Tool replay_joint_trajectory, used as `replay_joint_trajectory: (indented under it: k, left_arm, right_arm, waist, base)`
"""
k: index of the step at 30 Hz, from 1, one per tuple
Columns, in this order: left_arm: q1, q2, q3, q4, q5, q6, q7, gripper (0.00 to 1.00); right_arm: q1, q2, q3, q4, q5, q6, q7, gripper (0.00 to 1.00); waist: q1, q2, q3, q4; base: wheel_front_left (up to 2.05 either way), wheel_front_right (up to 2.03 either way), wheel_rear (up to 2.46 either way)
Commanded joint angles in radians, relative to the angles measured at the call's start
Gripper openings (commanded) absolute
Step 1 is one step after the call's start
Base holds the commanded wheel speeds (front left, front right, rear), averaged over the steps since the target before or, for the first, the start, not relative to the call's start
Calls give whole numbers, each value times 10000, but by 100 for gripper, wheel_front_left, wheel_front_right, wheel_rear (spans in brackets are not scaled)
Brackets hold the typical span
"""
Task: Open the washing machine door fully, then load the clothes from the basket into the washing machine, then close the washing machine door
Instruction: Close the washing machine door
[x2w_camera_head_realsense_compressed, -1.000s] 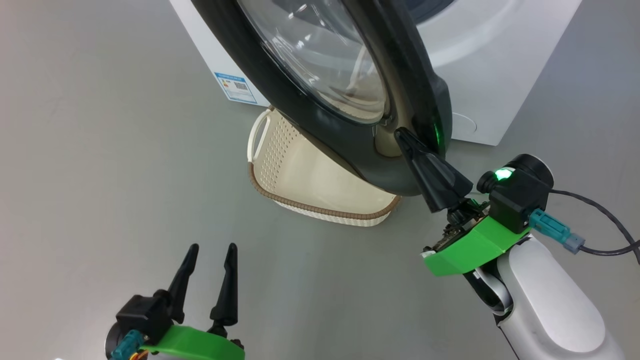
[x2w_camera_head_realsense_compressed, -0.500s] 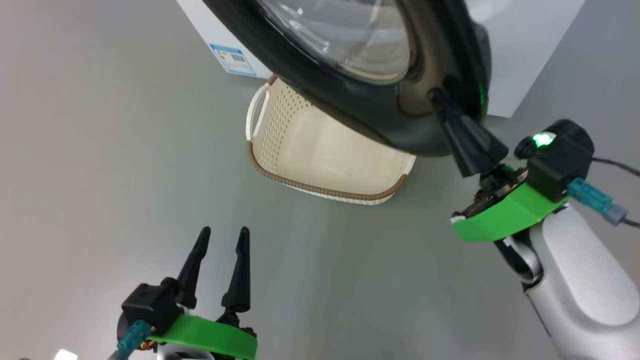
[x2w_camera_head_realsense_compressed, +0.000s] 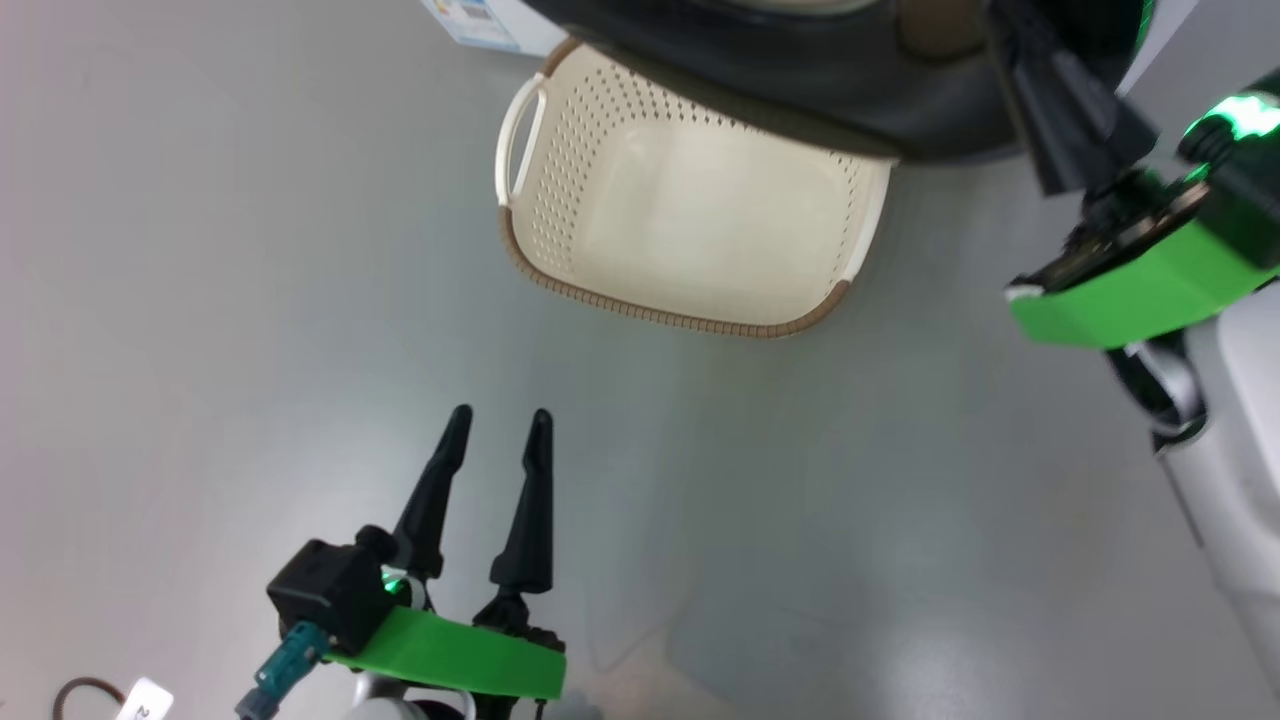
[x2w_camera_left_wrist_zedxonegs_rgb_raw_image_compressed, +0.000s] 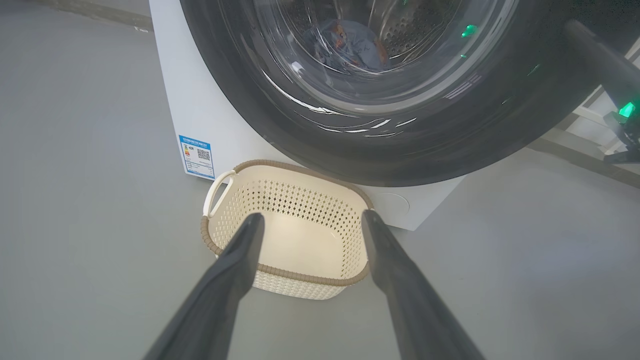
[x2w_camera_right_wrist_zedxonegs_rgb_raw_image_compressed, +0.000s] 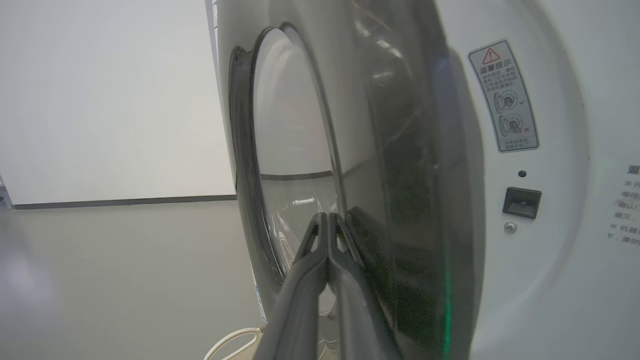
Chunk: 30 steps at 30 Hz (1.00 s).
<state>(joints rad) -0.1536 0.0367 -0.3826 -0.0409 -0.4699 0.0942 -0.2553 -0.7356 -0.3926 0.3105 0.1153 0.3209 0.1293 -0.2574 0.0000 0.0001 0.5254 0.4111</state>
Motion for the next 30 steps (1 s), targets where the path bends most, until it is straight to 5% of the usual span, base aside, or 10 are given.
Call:
replay_joint_trajectory:
  k: [1,20,30]
  left_arm:
    - [-200,135,124,-401,-155,146,-65,100]
    - [-618,135,-1335,-1388,-502,614,-65,100]
    - [-439,135,-1345,-1166,-483,613,-65,100]
  right_arm:
    - [-253,-116,31,-146,191,14,-44,0]
    - [-3564,-1700,279,2265,183,14,-44,0]
    - [-4543,-1946,389,3544,-19,14,-44,0]
  waist:
    - [0,-1,560,216]
    - [0,-1,1375,1124]
    - [0,-1,1003,1175]
  base:
    - [0,0,0]
    - [0,0,0]
    - [0,0,0]
